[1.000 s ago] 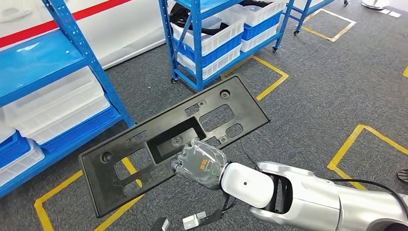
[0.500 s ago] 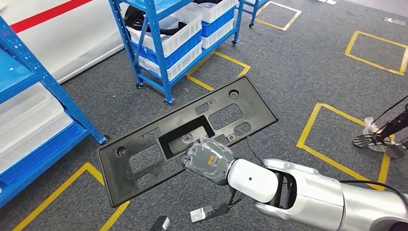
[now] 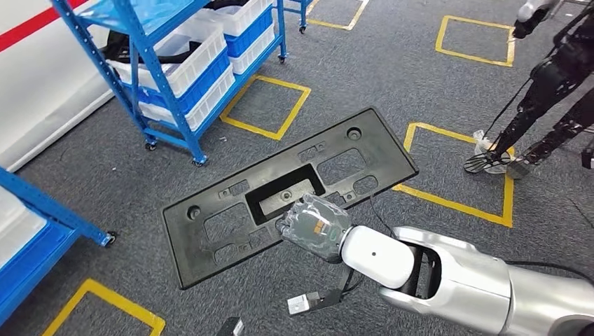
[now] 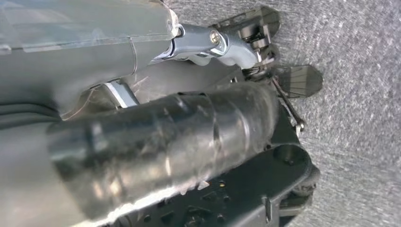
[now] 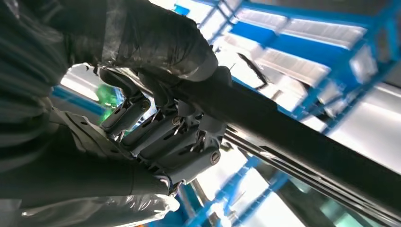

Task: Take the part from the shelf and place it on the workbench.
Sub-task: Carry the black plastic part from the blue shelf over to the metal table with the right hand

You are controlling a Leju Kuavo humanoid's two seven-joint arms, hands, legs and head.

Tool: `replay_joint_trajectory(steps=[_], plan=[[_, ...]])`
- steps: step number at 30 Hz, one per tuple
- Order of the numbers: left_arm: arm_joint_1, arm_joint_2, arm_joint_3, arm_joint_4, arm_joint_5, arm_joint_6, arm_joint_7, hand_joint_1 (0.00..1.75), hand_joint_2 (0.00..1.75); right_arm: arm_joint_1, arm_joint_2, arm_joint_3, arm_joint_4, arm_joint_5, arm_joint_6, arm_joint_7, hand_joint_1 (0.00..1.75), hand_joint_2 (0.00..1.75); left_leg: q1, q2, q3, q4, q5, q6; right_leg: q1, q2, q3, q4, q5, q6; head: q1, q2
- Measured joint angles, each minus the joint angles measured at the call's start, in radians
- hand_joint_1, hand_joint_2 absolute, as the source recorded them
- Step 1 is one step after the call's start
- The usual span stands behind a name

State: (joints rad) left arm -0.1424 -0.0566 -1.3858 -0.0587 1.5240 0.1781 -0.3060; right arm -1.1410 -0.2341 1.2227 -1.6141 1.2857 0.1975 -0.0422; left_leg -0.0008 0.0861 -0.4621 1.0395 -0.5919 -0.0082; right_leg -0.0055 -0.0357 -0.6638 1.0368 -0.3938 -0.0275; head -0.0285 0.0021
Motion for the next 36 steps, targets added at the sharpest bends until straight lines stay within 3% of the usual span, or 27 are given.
replay_joint_trajectory(steps=[2, 3, 4, 5, 6, 8, 9, 11, 12, 13, 15, 17, 19, 20, 21, 23, 25, 26, 28, 30, 32, 34, 35, 36], plan=[[-0.005, 0.001, 0.001, 0.000, 0.000, 0.000, -0.001, 0.00, 0.00, -0.001, 0.000, 0.000, 0.000, 0.000, 0.000, 0.000, 1.75, 1.75, 0.003, -0.063, -0.067, 0.134, -0.056, -0.001, 0.002, 0.026, 0.004, -0.001, -0.002, -0.011, -0.004, 0.000], [-0.010, 0.001, 0.002, 0.000, 0.000, 0.000, -0.002, 0.00, 0.00, -0.001, 0.000, 0.000, 0.001, 0.000, 0.000, 0.000, 1.75, 1.75, 0.003, -0.076, -0.104, 0.199, -0.074, -0.002, 0.003, 0.041, 0.006, -0.001, -0.004, -0.014, -0.004, 0.000], [-0.014, 0.002, 0.003, 0.000, 0.000, 0.000, -0.003, 0.00, 0.00, 0.000, 0.000, 0.000, 0.001, 0.000, 0.001, 0.000, 1.75, 1.75, 0.003, -0.081, -0.129, 0.239, -0.074, -0.001, 0.005, 0.058, 0.008, 0.001, -0.005, -0.016, -0.004, 0.000], [-0.016, 0.002, 0.004, 0.000, 0.000, 0.000, -0.003, 0.00, 0.00, -0.001, 0.000, 0.000, 0.001, -0.002, 0.002, 0.000, 1.75, 1.75, 0.003, -0.083, -0.137, 0.239, -0.053, -0.001, 0.006, 0.074, 0.010, 0.003, -0.007, -0.016, -0.004, 0.000], [-0.016, 0.002, 0.004, 0.000, 0.000, 0.000, -0.003, 0.00, 0.00, -0.001, 0.000, 0.000, 0.001, -0.003, 0.006, 0.001, 1.75, 1.75, 0.004, -0.087, -0.130, 0.204, -0.013, 0.001, 0.006, 0.091, 0.012, 0.006, -0.009, -0.015, -0.004, 0.000], [-0.012, 0.002, 0.004, 0.000, 0.000, -0.001, -0.004, 0.00, 0.00, -0.006, 0.002, 0.000, 0.001, -0.010, 0.024, 0.006, 1.75, 1.75, 0.006, -0.127, -0.103, 0.096, 0.070, 0.005, 0.006, 0.121, 0.014, 0.015, -0.013, -0.010, -0.003, 0.000], [-0.010, 0.002, 0.004, 0.000, 0.000, -0.002, -0.004, 0.00, 0.00, -0.010, 0.004, 0.000, 0.001, -0.014, 0.040, 0.008, 1.75, 1.75, 0.008, -0.152, -0.091, 0.051, 0.092, 0.007, 0.004, 0.133, 0.010, 0.019, -0.013, -0.005, -0.003, 0.000], [-0.008, 0.002, 0.005, 0.000, 0.000, -0.005, -0.007, 0.00, 0.00, -0.015, 0.007, 0.000, 0.001, -0.023, 0.068, 0.010, 1.75, 1.75, 0.007, -0.178, -0.078, 0.011, 0.089, 0.012, 0.000, 0.159, -0.005, 0.022, -0.005, 0.009, -0.004, 0.000], [-0.009, 0.002, 0.005, 0.000, 0.000, -0.007, -0.008, 0.00, 0.00, -0.016, 0.007, 0.000, 0.001, -0.025, 0.076, 0.009, 1.75, 1.75, 0.006, -0.169, -0.072, -0.004, 0.086, 0.016, -0.002, 0.172, -0.011, 0.019, 0.001, 0.017, -0.004, 0.000], [-0.009, 0.001, 0.005, 0.000, 0.000, -0.008, -0.008, 0.00, 0.00, -0.017, 0.004, 0.000, 0.001, -0.027, 0.080, 0.008, 1.75, 1.75, 0.007, -0.155, -0.067, -0.014, 0.086, 0.021, -0.001, 0.171, -0.015, 0.018, 0.003, 0.023, -0.004, 0.000], [-0.007, 0.000, 0.005, -0.001, 0.000, -0.010, -0.008, 0.00, 0.00, -0.019, 0.001, 0.000, 0.001, -0.029, 0.085, 0.008, 1.75, 1.75, 0.010, -0.128, -0.059, -0.030, 0.096, 0.031, 0.005, 0.123, -0.032, 0.052, -0.017, 0.030, -0.001, 0.000], [-0.005, 0.000, 0.005, -0.001, 0.000, -0.011, -0.007, 0.00, 0.00, -0.022, -0.001, 0.000, 0.001, -0.030, 0.090, 0.008, 1.75, 1.75, 0.008, -0.098, -0.054, -0.036, 0.098, 0.039, 0.005, 0.063, -0.084, 0.160, -0.071, 0.035, 0.001, 0.000], [-0.004, 0.002, 0.006, -0.001, 0.000, -0.010, -0.004, 0.00, 0.00, -0.025, -0.008, 0.003, 0.001, -0.032, 0.095, 0.003, 1.75, 1.75, 0.006, -0.068, -0.053, -0.035, 0.095, 0.042, -0.002, 0.044, -0.136, 0.263, -0.104, 0.042, 0.001, 0.000], [-0.004, 0.003, 0.008, -0.001, 0.000, -0.010, -0.002, 0.00, 0.00, -0.027, -0.015, 0.005, 0.001, -0.032, 0.099, -0.002, 1.75, 1.75, 0.005, -0.054, -0.051, -0.035, 0.092, 0.041, -0.006, 0.040, -0.139, 0.269, -0.095, 0.045, 0.001, 0.000], [-0.003, 0.003, 0.009, -0.001, 0.000, -0.009, 0.001, 0.00, 0.00, -0.032, -0.022, 0.007, 0.001, -0.034, 0.102, -0.006, 1.75, 1.75, 0.005, -0.041, -0.048, -0.034, 0.089, 0.040, -0.009, 0.034, -0.122, 0.238, -0.071, 0.047, 0.002, 0.000], [-0.002, 0.003, 0.012, -0.001, 0.000, -0.009, 0.005, 0.00, 0.00, -0.053, -0.037, 0.009, 0.000, -0.042, 0.109, -0.014, 1.75, 1.75, 0.004, -0.018, -0.039, -0.033, 0.079, 0.034, -0.007, -0.001, -0.051, 0.110, -0.016, 0.046, 0.002, 0.000], [-0.001, 0.004, 0.014, -0.001, 0.000, -0.009, 0.007, 0.00, 0.00, -0.081, -0.047, 0.010, -0.001, -0.052, 0.117, -0.019, 1.75, 1.75, -0.001, 0.002, -0.032, -0.032, 0.070, 0.024, 0.004, -0.032, -0.007, 0.025, 0.000, 0.035, 0.001, 0.000], [0.000, 0.005, 0.015, -0.001, 0.000, -0.009, 0.008, 0.00, 0.00, -0.093, -0.054, 0.010, -0.002, -0.056, 0.121, -0.020, 1.75, 1.75, -0.004, 0.012, -0.029, -0.034, 0.067, 0.020, 0.010, -0.035, -0.004, 0.017, -0.007, 0.028, 0.001, 0.000], [0.001, 0.005, 0.019, -0.001, 0.000, -0.011, 0.008, 0.00, 0.00, -0.115, -0.071, 0.010, -0.006, -0.063, 0.125, -0.025, 1.75, 1.75, -0.005, 0.029, -0.021, -0.037, 0.058, 0.011, 0.009, -0.010, -0.003, 0.012, -0.007, 0.015, -0.001, 0.000], [0.001, 0.006, 0.023, -0.001, 0.000, -0.014, 0.006, 0.00, 0.00, -0.135, -0.084, 0.010, -0.011, -0.072, 0.129, -0.029, 1.75, 1.75, -0.001, -0.004, -0.027, -0.007, 0.032, 0.003, 0.004, 0.014, 0.005, 0.005, -0.007, 0.003, -0.003, 0.000], [-0.002, 0.006, 0.027, -0.001, 0.000, -0.016, 0.005, 0.00, 0.00, -0.149, -0.090, 0.010, -0.016, -0.081, 0.135, -0.030, 1.75, 1.75, 0.003, -0.061, -0.077, 0.103, -0.022, -0.001, 0.002, 0.036, 0.010, 0.001, -0.008, -0.007, -0.005, 0.000], [-0.011, 0.007, 0.032, -0.001, 0.000, -0.017, 0.005, 0.00, 0.00, -0.153, -0.098, 0.011, -0.017, -0.088, 0.137, -0.030, 1.75, 1.75, 0.002, -0.080, -0.145, 0.235, -0.063, -0.003, 0.005, 0.060, 0.013, 0.002, -0.010, -0.012, -0.006, 0.000], [-0.014, 0.007, 0.034, -0.001, 0.000, -0.017, 0.005, 0.00, 0.00, -0.154, -0.102, 0.012, -0.018, -0.090, 0.138, -0.030, 1.75, 1.75, 0.002, -0.082, -0.162, 0.261, -0.056, -0.002, 0.007, 0.074, 0.016, 0.004, -0.011, -0.013, -0.006, 0.000], [-0.015, 0.008, 0.036, -0.001, 0.000, -0.017, 0.005, 0.00, 0.00, -0.155, -0.106, 0.013, -0.018, -0.091, 0.138, -0.031, 1.75, 1.75, 0.001, -0.084, -0.161, 0.246, -0.027, 0.001, 0.008, 0.089, 0.018, 0.005, -0.013, -0.014, -0.006, 0.000]])
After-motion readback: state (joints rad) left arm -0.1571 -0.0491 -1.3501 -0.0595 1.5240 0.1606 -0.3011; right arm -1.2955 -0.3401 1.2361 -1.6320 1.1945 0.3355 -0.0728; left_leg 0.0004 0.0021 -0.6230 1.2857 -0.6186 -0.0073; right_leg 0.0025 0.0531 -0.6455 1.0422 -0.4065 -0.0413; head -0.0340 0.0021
